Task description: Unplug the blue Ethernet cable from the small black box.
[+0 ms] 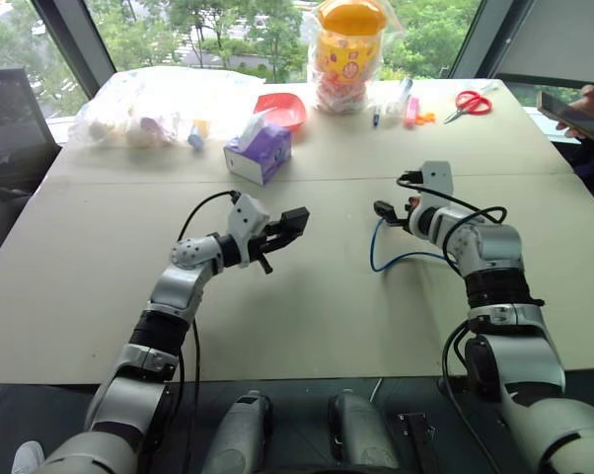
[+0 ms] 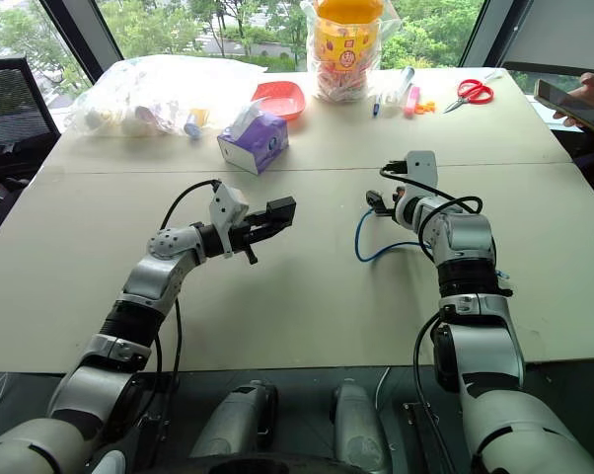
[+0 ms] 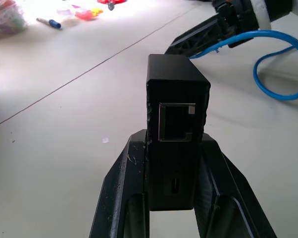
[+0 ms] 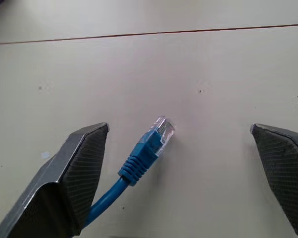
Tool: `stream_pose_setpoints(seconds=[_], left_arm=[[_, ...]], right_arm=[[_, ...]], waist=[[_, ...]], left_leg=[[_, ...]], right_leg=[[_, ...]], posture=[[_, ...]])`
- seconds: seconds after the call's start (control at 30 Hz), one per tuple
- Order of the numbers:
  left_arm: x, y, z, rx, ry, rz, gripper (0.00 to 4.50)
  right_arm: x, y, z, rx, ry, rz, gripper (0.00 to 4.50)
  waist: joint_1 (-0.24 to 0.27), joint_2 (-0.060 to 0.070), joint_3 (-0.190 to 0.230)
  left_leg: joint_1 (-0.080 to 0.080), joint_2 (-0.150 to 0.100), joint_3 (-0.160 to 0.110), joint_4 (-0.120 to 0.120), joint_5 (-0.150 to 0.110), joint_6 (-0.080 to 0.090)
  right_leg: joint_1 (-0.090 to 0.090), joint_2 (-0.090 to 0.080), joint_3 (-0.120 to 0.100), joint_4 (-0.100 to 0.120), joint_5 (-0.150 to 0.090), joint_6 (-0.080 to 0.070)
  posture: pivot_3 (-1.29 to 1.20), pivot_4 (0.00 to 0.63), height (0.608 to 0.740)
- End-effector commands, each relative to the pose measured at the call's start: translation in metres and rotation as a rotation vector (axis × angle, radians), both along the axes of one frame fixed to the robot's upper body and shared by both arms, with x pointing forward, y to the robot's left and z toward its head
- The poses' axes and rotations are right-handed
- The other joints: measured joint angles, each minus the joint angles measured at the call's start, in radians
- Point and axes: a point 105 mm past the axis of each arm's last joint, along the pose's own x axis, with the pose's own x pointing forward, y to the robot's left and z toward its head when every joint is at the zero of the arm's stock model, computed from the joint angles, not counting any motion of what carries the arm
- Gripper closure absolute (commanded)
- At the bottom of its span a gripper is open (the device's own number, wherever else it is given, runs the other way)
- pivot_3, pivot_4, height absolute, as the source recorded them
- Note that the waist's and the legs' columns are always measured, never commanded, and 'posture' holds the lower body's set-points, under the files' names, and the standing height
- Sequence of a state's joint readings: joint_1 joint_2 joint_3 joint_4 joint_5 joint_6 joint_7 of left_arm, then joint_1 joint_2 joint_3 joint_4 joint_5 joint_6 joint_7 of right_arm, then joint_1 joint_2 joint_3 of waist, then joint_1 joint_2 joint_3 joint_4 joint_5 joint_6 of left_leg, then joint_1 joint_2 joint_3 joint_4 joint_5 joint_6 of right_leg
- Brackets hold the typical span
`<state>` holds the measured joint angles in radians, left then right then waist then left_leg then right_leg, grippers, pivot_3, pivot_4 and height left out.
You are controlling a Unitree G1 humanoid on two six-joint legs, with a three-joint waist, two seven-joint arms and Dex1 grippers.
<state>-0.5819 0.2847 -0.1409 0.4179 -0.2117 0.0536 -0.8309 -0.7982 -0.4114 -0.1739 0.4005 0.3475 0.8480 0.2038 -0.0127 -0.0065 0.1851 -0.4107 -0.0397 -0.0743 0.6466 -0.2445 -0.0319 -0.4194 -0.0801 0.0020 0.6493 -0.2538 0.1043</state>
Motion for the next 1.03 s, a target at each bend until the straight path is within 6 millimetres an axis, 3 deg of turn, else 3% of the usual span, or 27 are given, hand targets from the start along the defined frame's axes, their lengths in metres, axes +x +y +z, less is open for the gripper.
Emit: stream_pose_setpoints(seconds=[0.03, 0.23, 0.27, 0.3, 0.47, 0.57, 0.7, 0.9, 1.03], left_arm=[[0.002, 0.003, -0.007, 0.005, -0.008, 0.024, 3.98], [0.000, 0.016, -0.034, 0.026, 0.066, 0.055, 3.98], [-0.002, 0.019, -0.038, 0.034, 0.078, 0.053, 2.94], [-0.005, 0.021, -0.041, 0.040, 0.090, 0.046, 2.63], [-0.012, 0.037, -0.049, 0.077, 0.119, 0.039, 0.16], [-0.016, 0.048, -0.044, 0.082, 0.125, 0.026, 0.07], [-0.018, 0.064, -0.024, 0.054, 0.122, 0.028, 0.07], [-0.032, 0.086, 0.018, 0.062, 0.109, -0.022, 0.07], [-0.042, 0.092, 0.037, 0.075, 0.129, -0.071, 0.07]], right_arm=[[-0.006, -0.011, 0.055, 0.048, -0.150, -0.034, 0.03], [-0.024, -0.009, 0.084, 0.072, -0.199, 0.001, 0.03], [-0.027, -0.009, 0.085, 0.060, -0.199, 0.005, 0.00], [-0.030, -0.009, 0.086, 0.051, -0.197, 0.009, 0.00], [-0.042, -0.005, 0.096, 0.037, -0.201, 0.048, 0.00], [-0.049, 0.000, 0.100, 0.037, -0.199, 0.094, 0.00], [-0.067, 0.009, 0.093, -0.010, -0.147, 0.205, 0.00], [-0.117, 0.023, 0.074, -0.079, -0.056, 0.473, 0.00], [-0.138, 0.029, 0.066, -0.120, -0.033, 0.579, 0.00]], waist=[[-0.001, 0.000, 0.000], [-0.003, 0.001, 0.000], [-0.005, 0.001, -0.001], [-0.006, 0.001, -0.001], [-0.010, 0.002, -0.001], [-0.011, 0.003, -0.002], [-0.011, 0.003, -0.002], [0.000, 0.002, -0.001], [0.000, 0.001, -0.001]], left_leg=[[0.000, 0.000, 0.000, 0.000, 0.000, 0.000], [0.001, 0.001, 0.000, 0.000, 0.000, 0.000], [0.001, 0.001, 0.000, 0.000, 0.000, 0.000], [0.001, 0.001, 0.000, 0.000, 0.000, 0.000], [0.003, 0.001, 0.000, -0.001, 0.000, 0.000], [0.003, 0.002, 0.000, -0.001, 0.000, 0.000], [0.003, 0.003, 0.000, -0.001, 0.000, 0.001], [0.001, 0.002, -0.001, -0.001, -0.001, 0.001], [0.001, 0.002, -0.002, 0.000, -0.001, 0.001]], right_leg=[[0.000, 0.000, 0.000, 0.000, 0.000, 0.000], [0.000, 0.001, 0.000, 0.001, 0.000, 0.000], [0.000, 0.001, 0.000, 0.001, 0.000, 0.000], [0.000, 0.001, 0.000, 0.001, 0.000, 0.000], [0.001, 0.001, 0.000, 0.001, 0.000, 0.000], [0.001, 0.002, 0.000, 0.001, 0.000, 0.000], [0.001, 0.002, 0.000, 0.001, 0.000, 0.000], [0.001, 0.002, 0.000, -0.001, 0.000, 0.000], [0.003, 0.001, -0.001, -0.002, 0.000, 0.000]], posture=[[0.00, 0.150, 0.740], [0.00, 0.150, 0.740], [0.00, 0.150, 0.740], [0.00, 0.150, 0.740], [0.00, 0.150, 0.740], [0.00, 0.150, 0.740], [0.00, 0.150, 0.740], [0.00, 0.150, 0.740], [0.00, 0.150, 0.740]])
